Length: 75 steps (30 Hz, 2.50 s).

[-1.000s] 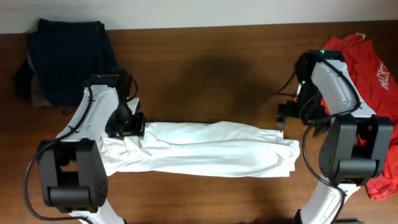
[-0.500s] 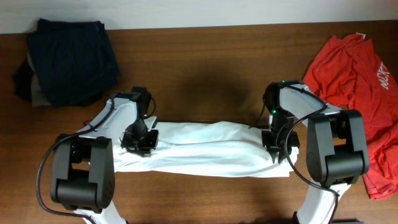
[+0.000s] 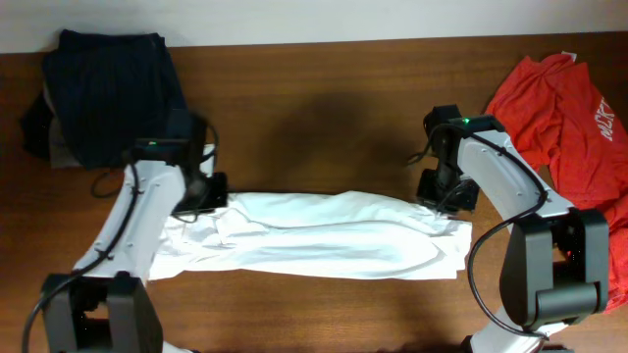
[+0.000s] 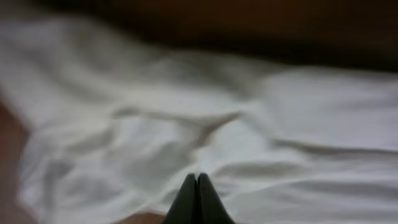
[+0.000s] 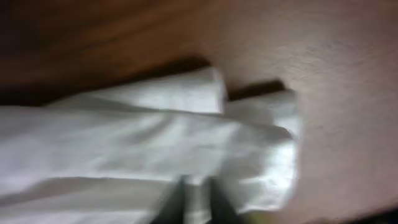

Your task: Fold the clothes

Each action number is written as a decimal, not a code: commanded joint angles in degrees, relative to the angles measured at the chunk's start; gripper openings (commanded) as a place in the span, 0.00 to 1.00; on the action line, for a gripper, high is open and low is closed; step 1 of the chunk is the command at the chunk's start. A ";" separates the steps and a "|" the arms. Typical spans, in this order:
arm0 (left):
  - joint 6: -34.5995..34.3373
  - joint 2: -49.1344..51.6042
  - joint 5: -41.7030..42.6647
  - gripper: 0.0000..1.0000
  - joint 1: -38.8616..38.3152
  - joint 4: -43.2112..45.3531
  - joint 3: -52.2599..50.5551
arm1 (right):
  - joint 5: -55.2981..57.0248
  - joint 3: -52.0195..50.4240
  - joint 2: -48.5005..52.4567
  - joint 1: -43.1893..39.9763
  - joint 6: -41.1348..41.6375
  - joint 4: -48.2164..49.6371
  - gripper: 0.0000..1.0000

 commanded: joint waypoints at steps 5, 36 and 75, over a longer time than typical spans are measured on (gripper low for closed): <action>-0.09 15.19 14.01 0.01 -14.47 16.35 -4.59 | -7.89 -9.75 -0.22 8.13 0.33 11.50 0.04; -6.32 -12.87 -2.36 0.99 6.03 -5.33 -1.86 | -38.21 -33.88 -3.13 -2.64 -13.68 29.81 0.04; -6.29 -12.87 -2.38 0.99 6.05 -5.46 -1.86 | -18.34 2.97 -0.85 24.06 -2.51 8.87 0.72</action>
